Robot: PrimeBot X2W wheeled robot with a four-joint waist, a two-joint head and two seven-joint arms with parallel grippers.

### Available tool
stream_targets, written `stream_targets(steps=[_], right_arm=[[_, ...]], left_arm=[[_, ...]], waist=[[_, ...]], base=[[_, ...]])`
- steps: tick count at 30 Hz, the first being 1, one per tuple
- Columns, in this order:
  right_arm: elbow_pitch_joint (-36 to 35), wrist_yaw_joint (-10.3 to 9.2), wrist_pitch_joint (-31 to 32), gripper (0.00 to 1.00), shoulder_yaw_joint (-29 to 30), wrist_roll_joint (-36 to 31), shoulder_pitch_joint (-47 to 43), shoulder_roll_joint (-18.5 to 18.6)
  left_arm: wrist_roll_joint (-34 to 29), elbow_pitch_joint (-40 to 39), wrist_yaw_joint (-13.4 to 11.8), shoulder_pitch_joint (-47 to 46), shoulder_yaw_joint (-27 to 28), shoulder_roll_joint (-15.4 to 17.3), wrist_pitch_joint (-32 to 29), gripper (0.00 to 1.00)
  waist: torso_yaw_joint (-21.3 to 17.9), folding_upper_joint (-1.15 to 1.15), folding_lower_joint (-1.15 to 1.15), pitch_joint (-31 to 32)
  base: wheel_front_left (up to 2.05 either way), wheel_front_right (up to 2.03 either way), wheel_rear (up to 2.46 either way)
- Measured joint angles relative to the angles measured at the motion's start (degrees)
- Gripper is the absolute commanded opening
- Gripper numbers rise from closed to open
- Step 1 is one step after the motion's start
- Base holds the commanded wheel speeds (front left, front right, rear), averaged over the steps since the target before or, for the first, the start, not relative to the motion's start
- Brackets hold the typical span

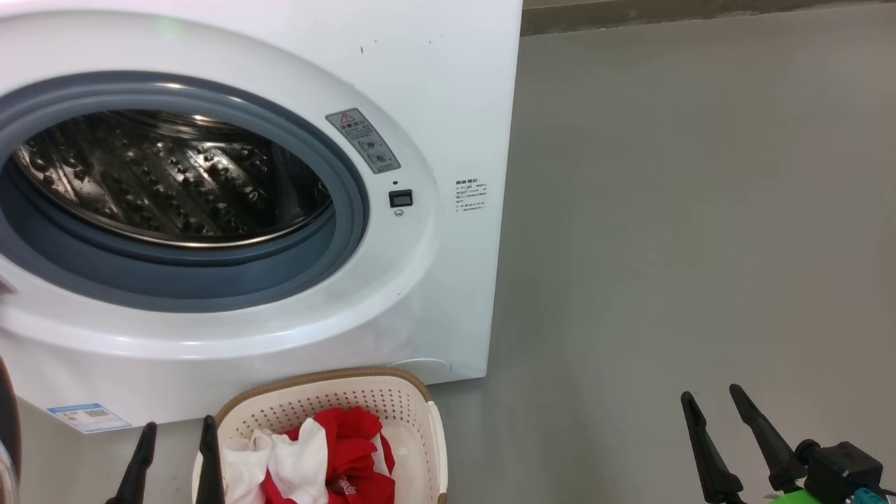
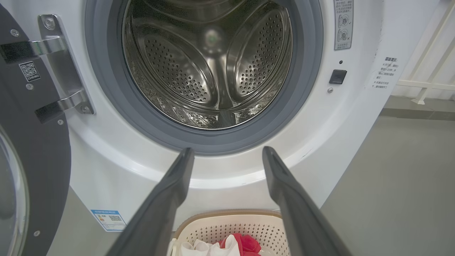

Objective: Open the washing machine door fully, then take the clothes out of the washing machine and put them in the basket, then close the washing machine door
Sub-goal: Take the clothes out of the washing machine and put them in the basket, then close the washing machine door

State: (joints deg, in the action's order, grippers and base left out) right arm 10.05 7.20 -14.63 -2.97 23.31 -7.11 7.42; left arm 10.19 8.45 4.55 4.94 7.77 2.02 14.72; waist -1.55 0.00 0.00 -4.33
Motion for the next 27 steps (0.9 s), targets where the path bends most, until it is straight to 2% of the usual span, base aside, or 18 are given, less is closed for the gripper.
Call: stream_targets(steps=[15, 27], right_arm=[[0.05, 0.00, 0.00, 1.00, -0.05, 0.00, -0.01, 0.02], [0.05, 0.00, 0.00, 1.00, -0.02, -0.01, -0.01, -0.11]], left_arm=[[0.04, 0.52, 0.01, -0.09, -0.01, 0.01, 0.00, 1.00], [0.04, 0.23, 0.11, -0.16, -0.21, 0.02, 0.00, 1.00]], waist=[[0.05, 0.00, 0.00, 0.37], [0.99, 0.00, 0.00, 0.23]], base=[[-0.10, 0.10, 0.00], [-1.19, 1.19, 0.00]])
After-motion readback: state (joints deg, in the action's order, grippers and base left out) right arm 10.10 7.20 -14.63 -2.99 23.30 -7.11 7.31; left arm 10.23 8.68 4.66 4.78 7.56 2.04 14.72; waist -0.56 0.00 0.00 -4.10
